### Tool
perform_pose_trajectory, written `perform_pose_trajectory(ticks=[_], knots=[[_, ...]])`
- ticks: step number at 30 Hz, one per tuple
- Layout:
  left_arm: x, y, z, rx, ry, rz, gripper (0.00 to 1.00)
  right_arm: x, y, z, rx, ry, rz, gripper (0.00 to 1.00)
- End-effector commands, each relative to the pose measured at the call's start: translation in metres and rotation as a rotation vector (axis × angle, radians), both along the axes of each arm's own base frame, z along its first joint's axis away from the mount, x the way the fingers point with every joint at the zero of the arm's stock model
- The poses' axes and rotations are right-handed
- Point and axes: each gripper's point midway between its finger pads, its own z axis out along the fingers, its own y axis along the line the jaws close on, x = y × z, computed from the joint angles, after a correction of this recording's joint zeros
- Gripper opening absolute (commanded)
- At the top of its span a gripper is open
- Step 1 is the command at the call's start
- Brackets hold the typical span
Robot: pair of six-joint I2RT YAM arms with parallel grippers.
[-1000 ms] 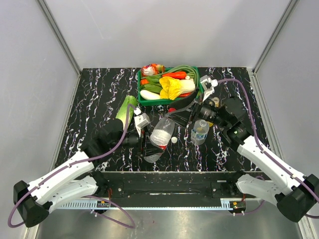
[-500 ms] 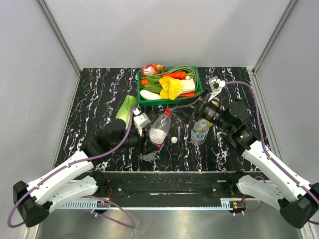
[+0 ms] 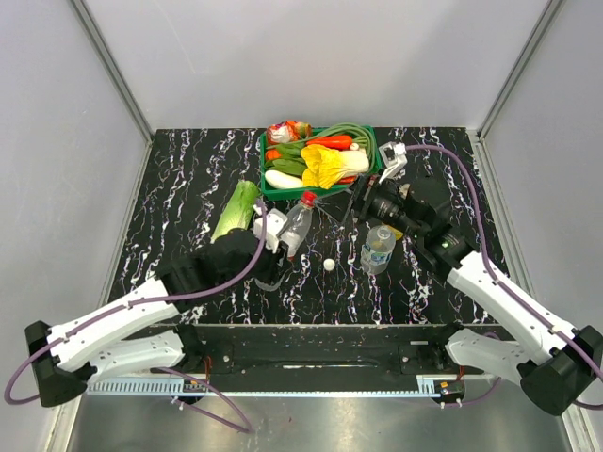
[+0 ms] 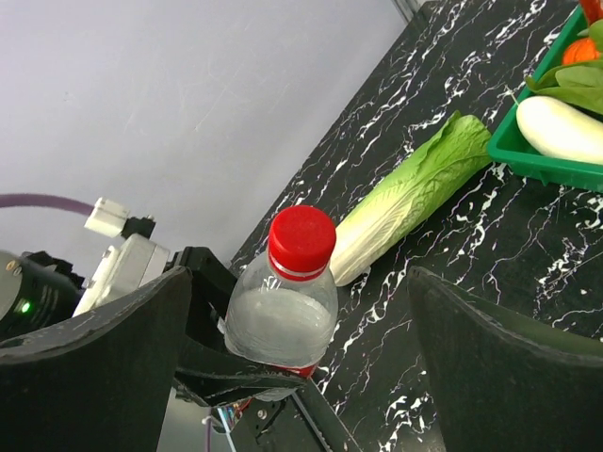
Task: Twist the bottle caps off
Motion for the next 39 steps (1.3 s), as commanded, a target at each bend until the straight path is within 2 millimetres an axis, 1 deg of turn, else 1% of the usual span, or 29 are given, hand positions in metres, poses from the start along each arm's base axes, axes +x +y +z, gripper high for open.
perform_pose_trajectory(ticks=[1, 7, 9, 11, 13, 17, 19, 21, 28, 30, 31, 32, 33, 34, 36, 37, 39], knots=[[0.022, 0.017, 0.018, 0.105, -0.128, 0.181, 0.16, 0.0, 0.009, 0.021, 0.043, -0.001, 0.042, 1.0], [0.027, 0.024, 0.016, 0.22, -0.182, 0.272, 0.13, 0.006, 0.018, 0.012, 0.045, 0.05, 0.064, 1.0], [0.027, 0.023, 0.017, 0.238, -0.197, 0.279, 0.13, 0.008, 0.021, 0.009, 0.049, 0.066, 0.066, 1.0], [0.027, 0.021, 0.018, 0.254, -0.213, 0.28, 0.12, 0.008, 0.024, 0.009, 0.06, 0.07, 0.082, 0.96], [0.027, 0.021, 0.016, 0.285, -0.227, 0.289, 0.12, 0.007, 0.028, 0.007, 0.064, 0.077, 0.105, 0.89], [0.024, 0.015, 0.012, 0.318, -0.233, 0.272, 0.11, 0.012, 0.034, 0.003, 0.067, 0.103, 0.115, 0.8], [0.022, 0.012, 0.01, 0.328, -0.232, 0.263, 0.11, 0.014, 0.036, 0.002, 0.069, 0.114, 0.123, 0.73], [0.021, 0.011, 0.009, 0.332, -0.231, 0.259, 0.11, 0.014, 0.039, 0.001, 0.071, 0.118, 0.133, 0.7], [0.019, 0.012, 0.002, 0.372, -0.235, 0.262, 0.11, 0.015, 0.039, 0.0, 0.065, 0.127, 0.131, 0.48], [0.019, 0.013, 0.001, 0.383, -0.238, 0.264, 0.11, 0.015, 0.04, 0.0, 0.062, 0.125, 0.134, 0.45], [0.018, 0.012, 0.0, 0.388, -0.239, 0.261, 0.11, 0.015, 0.04, -0.001, 0.061, 0.124, 0.136, 0.39], [0.018, 0.012, -0.001, 0.391, -0.237, 0.259, 0.11, 0.015, 0.041, -0.002, 0.057, 0.121, 0.14, 0.29], [0.018, 0.011, -0.003, 0.394, -0.233, 0.254, 0.11, 0.015, 0.04, -0.001, 0.056, 0.116, 0.142, 0.24], [0.017, 0.01, -0.004, 0.398, -0.229, 0.247, 0.1, 0.014, 0.041, -0.002, 0.054, 0.114, 0.147, 0.15], [0.017, 0.007, -0.008, 0.395, -0.221, 0.239, 0.09, 0.014, 0.04, -0.002, 0.049, 0.103, 0.145, 0.03], [0.016, 0.005, -0.008, 0.386, -0.218, 0.234, 0.09, 0.013, 0.039, -0.001, 0.046, 0.094, 0.146, 0.0], [0.014, 0.0, -0.01, 0.362, -0.207, 0.215, 0.09, 0.013, 0.038, -0.002, 0.037, 0.078, 0.141, 0.0]])
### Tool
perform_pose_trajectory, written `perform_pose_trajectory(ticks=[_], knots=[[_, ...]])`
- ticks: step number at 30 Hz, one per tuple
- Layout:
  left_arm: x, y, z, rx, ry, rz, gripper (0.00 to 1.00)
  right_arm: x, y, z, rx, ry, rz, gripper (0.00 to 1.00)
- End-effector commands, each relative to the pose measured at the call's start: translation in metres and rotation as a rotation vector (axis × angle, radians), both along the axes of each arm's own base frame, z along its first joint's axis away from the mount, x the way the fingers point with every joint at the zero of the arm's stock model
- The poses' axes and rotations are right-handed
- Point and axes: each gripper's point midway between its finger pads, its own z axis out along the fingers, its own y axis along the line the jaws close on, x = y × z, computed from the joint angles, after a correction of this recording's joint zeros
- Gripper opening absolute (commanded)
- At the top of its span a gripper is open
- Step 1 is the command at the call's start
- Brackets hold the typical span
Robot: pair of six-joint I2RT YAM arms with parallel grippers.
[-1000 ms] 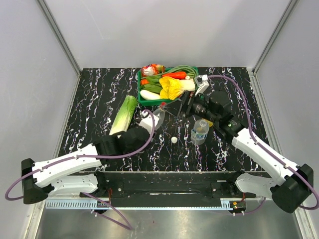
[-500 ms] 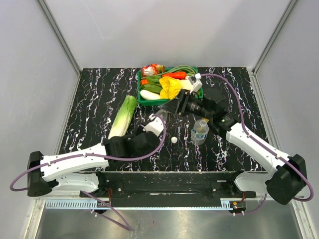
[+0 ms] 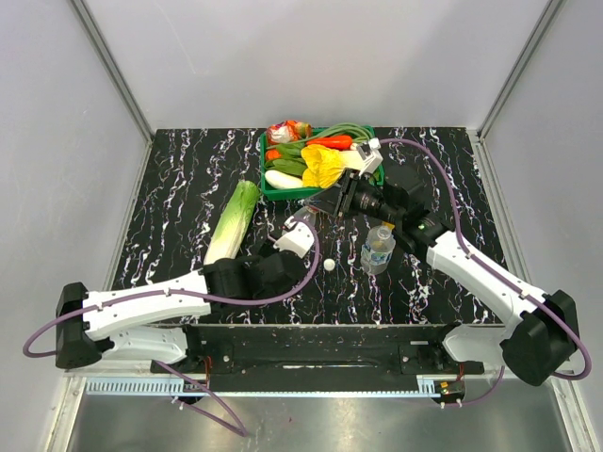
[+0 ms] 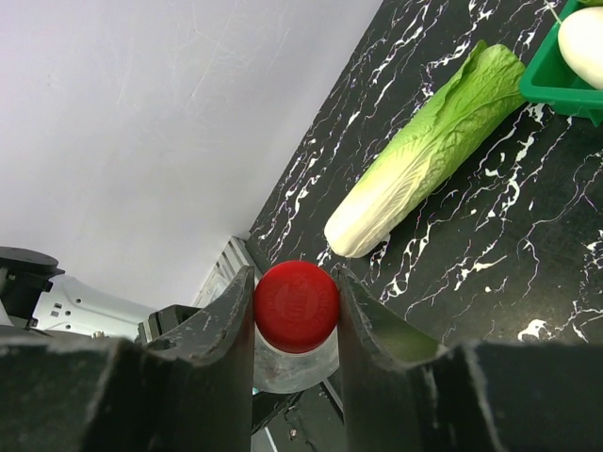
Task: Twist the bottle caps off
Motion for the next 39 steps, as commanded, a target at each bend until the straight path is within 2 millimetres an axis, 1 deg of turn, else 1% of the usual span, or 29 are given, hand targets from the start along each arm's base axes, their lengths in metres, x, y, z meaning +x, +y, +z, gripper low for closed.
perform_pose_trajectory(ticks=[1, 4, 5, 7, 8, 13, 16, 17, 19, 21, 22, 25, 27, 28, 29, 32, 35, 39], knots=[[-0.002, -0.015, 0.008, -0.071, 0.01, -0.042, 0.09, -0.008, 0.002, 0.037, 0.051, -0.122, 0.042, 0.0], [-0.005, -0.022, 0.009, -0.135, 0.047, -0.094, 0.09, -0.009, -0.002, 0.039, 0.042, -0.147, 0.031, 0.0], [-0.006, -0.024, 0.006, -0.153, 0.067, -0.117, 0.09, -0.01, -0.003, 0.041, 0.041, -0.158, 0.03, 0.0], [-0.01, -0.033, 0.003, -0.208, 0.134, -0.183, 0.09, -0.011, -0.004, 0.042, 0.036, -0.173, 0.032, 0.0], [-0.01, -0.037, 0.004, -0.241, 0.15, -0.202, 0.09, -0.013, -0.005, 0.043, 0.034, -0.184, 0.039, 0.0], [-0.022, -0.052, 0.008, -0.378, 0.236, -0.33, 0.09, -0.021, -0.008, 0.048, 0.024, -0.239, 0.064, 0.0], [-0.033, -0.06, 0.017, -0.49, 0.284, -0.432, 0.09, -0.027, -0.01, 0.056, 0.026, -0.282, 0.088, 0.0], [-0.038, -0.062, 0.023, -0.533, 0.293, -0.472, 0.09, -0.029, -0.011, 0.057, 0.025, -0.294, 0.095, 0.0], [-0.04, -0.061, 0.031, -0.61, 0.298, -0.512, 0.09, -0.033, -0.012, 0.061, 0.025, -0.321, 0.106, 0.0], [-0.048, -0.061, 0.044, -0.692, 0.303, -0.588, 0.09, -0.038, -0.013, 0.064, 0.025, -0.346, 0.122, 0.0], [-0.054, -0.062, 0.051, -0.728, 0.307, -0.634, 0.1, -0.04, -0.014, 0.065, 0.029, -0.356, 0.129, 0.0], [-0.071, -0.062, 0.065, -0.803, 0.331, -0.75, 0.11, -0.048, -0.016, 0.072, 0.048, -0.401, 0.153, 0.0], [-0.083, -0.063, 0.076, -0.84, 0.337, -0.84, 0.12, -0.054, -0.016, 0.076, 0.061, -0.429, 0.177, 0.0], [-0.089, -0.062, 0.076, -0.848, 0.357, -0.868, 0.12, -0.057, -0.017, 0.079, 0.067, -0.442, 0.184, 0.0], [-0.094, -0.064, 0.084, -0.866, 0.347, -0.916, 0.13, -0.059, -0.017, 0.081, 0.072, -0.451, 0.192, 0.0], [-0.109, -0.064, 0.093, -0.898, 0.365, -1.019, 0.14, -0.066, -0.018, 0.085, 0.083, -0.484, 0.212, 0.0], [-0.117, -0.063, 0.099, -0.919, 0.373, -1.079, 0.15, -0.072, -0.023, 0.091, 0.099, -0.514, 0.204, 0.0], [-0.116, -0.063, 0.098, -0.922, 0.373, -1.077, 0.15, -0.079, -0.032, 0.102, 0.122, -0.557, 0.174, 0.0]])
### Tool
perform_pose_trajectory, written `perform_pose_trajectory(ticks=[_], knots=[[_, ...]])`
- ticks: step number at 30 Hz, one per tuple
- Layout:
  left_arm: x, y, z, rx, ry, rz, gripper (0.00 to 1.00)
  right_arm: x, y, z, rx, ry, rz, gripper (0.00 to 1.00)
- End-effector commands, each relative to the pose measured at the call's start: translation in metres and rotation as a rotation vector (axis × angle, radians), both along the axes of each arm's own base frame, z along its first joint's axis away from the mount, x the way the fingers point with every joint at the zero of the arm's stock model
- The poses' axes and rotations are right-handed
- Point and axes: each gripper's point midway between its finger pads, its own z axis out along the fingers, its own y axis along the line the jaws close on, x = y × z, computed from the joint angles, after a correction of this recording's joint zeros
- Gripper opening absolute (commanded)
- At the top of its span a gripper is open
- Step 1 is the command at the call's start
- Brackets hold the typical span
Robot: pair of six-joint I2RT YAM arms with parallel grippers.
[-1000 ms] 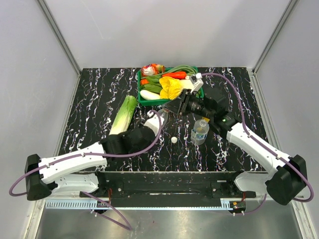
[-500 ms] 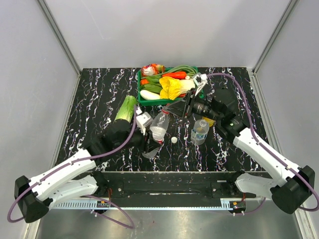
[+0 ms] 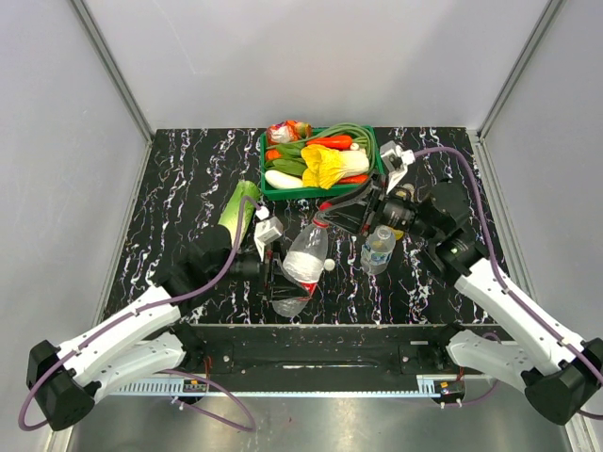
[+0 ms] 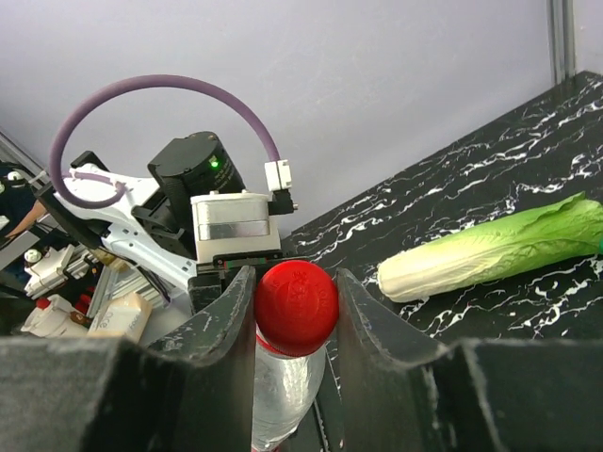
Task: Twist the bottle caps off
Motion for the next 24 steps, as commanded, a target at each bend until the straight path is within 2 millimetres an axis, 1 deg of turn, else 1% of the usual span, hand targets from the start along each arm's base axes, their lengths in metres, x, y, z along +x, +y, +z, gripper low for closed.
perform_pose_trajectory(ticks=[1, 5, 8, 12, 16, 19, 24], knots=[[-0.018, 0.0, 0.034, -0.136, -0.114, -0.135, 0.15, -0.007, -0.013, 0.021, 0.056, -0.113, -0.042, 0.0], [-0.017, -0.001, 0.036, -0.157, -0.103, -0.141, 0.15, -0.015, -0.022, 0.03, 0.08, -0.149, -0.062, 0.0], [-0.011, -0.001, 0.037, -0.159, -0.103, -0.112, 0.15, -0.012, -0.029, 0.032, 0.089, -0.151, -0.113, 0.0], [0.003, 0.002, 0.036, -0.156, -0.096, -0.044, 0.12, -0.006, -0.036, 0.027, 0.072, -0.13, -0.177, 0.0], [0.027, 0.008, 0.028, -0.125, -0.067, 0.083, 0.1, 0.003, -0.037, 0.017, 0.034, -0.101, -0.217, 0.0], [0.047, 0.017, 0.023, -0.123, -0.035, 0.172, 0.09, 0.01, -0.036, 0.007, 0.004, -0.068, -0.237, 0.0], [0.072, 0.034, 0.017, -0.123, 0.03, 0.299, 0.07, 0.033, -0.034, -0.02, -0.062, 0.024, -0.307, 0.0]])
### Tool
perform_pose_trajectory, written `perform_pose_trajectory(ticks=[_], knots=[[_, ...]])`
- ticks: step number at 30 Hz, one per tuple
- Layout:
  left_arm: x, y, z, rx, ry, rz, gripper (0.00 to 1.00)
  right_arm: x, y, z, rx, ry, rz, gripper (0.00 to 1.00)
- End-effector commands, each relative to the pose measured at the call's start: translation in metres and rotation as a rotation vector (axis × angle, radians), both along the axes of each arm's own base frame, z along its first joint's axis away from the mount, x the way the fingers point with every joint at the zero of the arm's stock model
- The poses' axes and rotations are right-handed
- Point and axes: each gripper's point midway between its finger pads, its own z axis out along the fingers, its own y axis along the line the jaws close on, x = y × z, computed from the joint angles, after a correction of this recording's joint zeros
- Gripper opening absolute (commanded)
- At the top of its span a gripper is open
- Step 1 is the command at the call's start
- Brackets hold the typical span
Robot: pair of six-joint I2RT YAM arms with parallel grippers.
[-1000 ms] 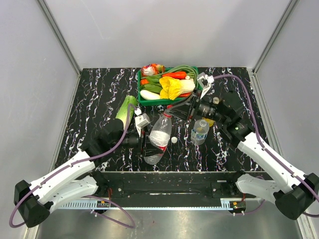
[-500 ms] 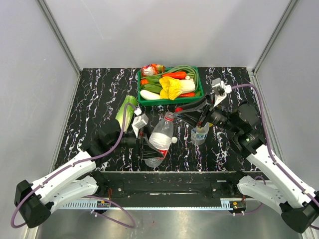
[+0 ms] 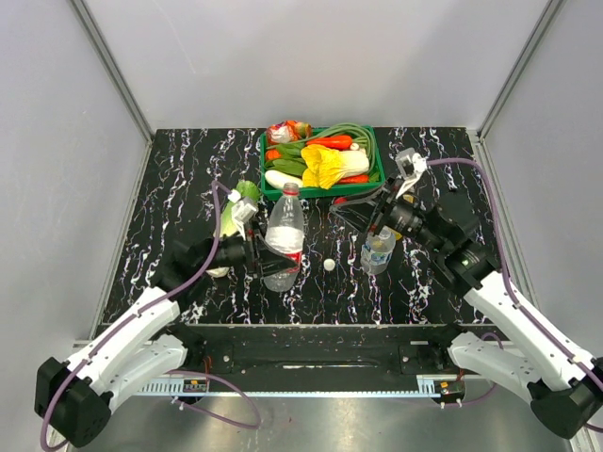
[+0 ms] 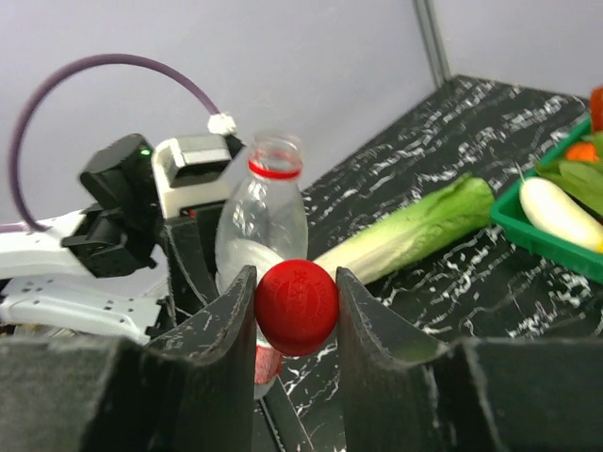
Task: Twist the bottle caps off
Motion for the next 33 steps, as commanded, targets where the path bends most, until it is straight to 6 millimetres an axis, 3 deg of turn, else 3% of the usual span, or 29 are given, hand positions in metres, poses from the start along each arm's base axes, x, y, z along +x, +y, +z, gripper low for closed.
perform_pose_trajectory(ticks=[1, 5, 11, 17, 23, 26, 30, 33], knots=[[0.025, 0.016, 0.009, -0.049, 0.016, 0.133, 0.08, 0.024, 0.0, -0.021, -0.056, 0.07, -0.086, 0.0], [0.043, 0.037, 0.008, -0.07, 0.057, 0.238, 0.06, 0.039, 0.011, -0.047, -0.12, 0.137, -0.08, 0.0], [0.053, 0.062, 0.01, -0.078, 0.08, 0.326, 0.07, 0.081, 0.029, -0.109, -0.296, 0.281, -0.12, 0.0], [0.048, 0.064, 0.013, -0.063, 0.065, 0.313, 0.08, 0.114, 0.041, -0.177, -0.448, 0.458, -0.163, 0.0], [0.046, 0.061, 0.009, -0.063, 0.064, 0.274, 0.09, 0.142, 0.04, -0.24, -0.597, 0.584, -0.251, 0.01], [0.045, 0.06, 0.008, -0.058, 0.07, 0.258, 0.09, 0.147, 0.042, -0.257, -0.621, 0.613, -0.258, 0.08], [0.045, 0.06, 0.005, -0.05, 0.068, 0.256, 0.1, 0.15, 0.044, -0.262, -0.621, 0.625, -0.257, 0.22], [0.044, 0.061, 0.004, -0.046, 0.061, 0.259, 0.11, 0.149, 0.044, -0.263, -0.618, 0.628, -0.261, 0.45]])
